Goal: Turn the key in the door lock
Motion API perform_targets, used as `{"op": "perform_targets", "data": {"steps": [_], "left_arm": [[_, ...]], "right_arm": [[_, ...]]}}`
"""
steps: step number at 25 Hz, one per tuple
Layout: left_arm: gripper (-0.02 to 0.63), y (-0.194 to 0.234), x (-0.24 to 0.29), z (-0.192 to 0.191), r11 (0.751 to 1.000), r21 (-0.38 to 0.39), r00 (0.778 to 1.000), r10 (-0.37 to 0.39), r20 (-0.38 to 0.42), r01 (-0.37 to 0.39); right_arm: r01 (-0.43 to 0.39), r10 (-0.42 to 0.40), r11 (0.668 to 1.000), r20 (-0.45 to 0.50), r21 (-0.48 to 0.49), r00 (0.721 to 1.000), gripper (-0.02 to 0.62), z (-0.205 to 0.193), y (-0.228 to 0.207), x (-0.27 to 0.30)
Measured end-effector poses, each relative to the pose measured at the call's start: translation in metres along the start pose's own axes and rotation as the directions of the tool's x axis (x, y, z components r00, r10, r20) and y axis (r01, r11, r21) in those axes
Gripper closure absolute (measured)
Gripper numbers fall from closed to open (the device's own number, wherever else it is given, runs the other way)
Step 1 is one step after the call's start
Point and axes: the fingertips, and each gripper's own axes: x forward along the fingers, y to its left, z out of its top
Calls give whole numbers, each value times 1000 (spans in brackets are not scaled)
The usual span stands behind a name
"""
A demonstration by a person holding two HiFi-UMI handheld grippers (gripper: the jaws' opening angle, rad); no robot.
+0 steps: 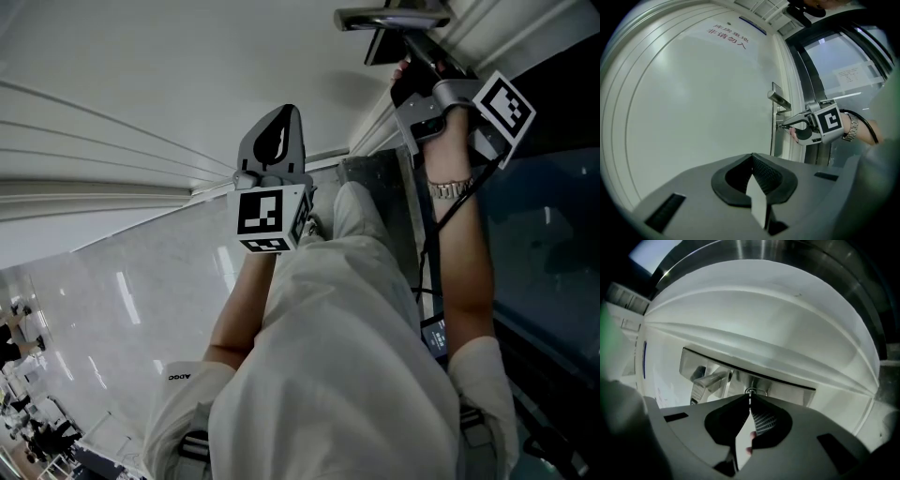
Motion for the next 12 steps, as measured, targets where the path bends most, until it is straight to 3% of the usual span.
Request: {"op": "perform_targets", "data": {"steps": [3, 5, 9, 12], "left_arm": [[598, -2, 0, -1, 1000, -2, 1000, -4, -2, 4], [598, -3, 0, -2, 1000, -2, 1000, -7, -3, 7], [598, -4, -1, -2, 1000, -2, 1000, -9, -1, 9], [598, -2, -1, -3, 1000, -4, 1000, -12, -4, 12]], "right_arm": [[-37, 35, 987, 16, 156, 999, 584, 0, -3, 0], [-55, 51, 978, 24, 202, 998, 584, 1, -4, 0], [-81, 81, 984, 6, 156, 997, 583, 1, -2, 1], [-73, 74, 995, -11, 69, 997, 583, -2, 2, 3]]}}
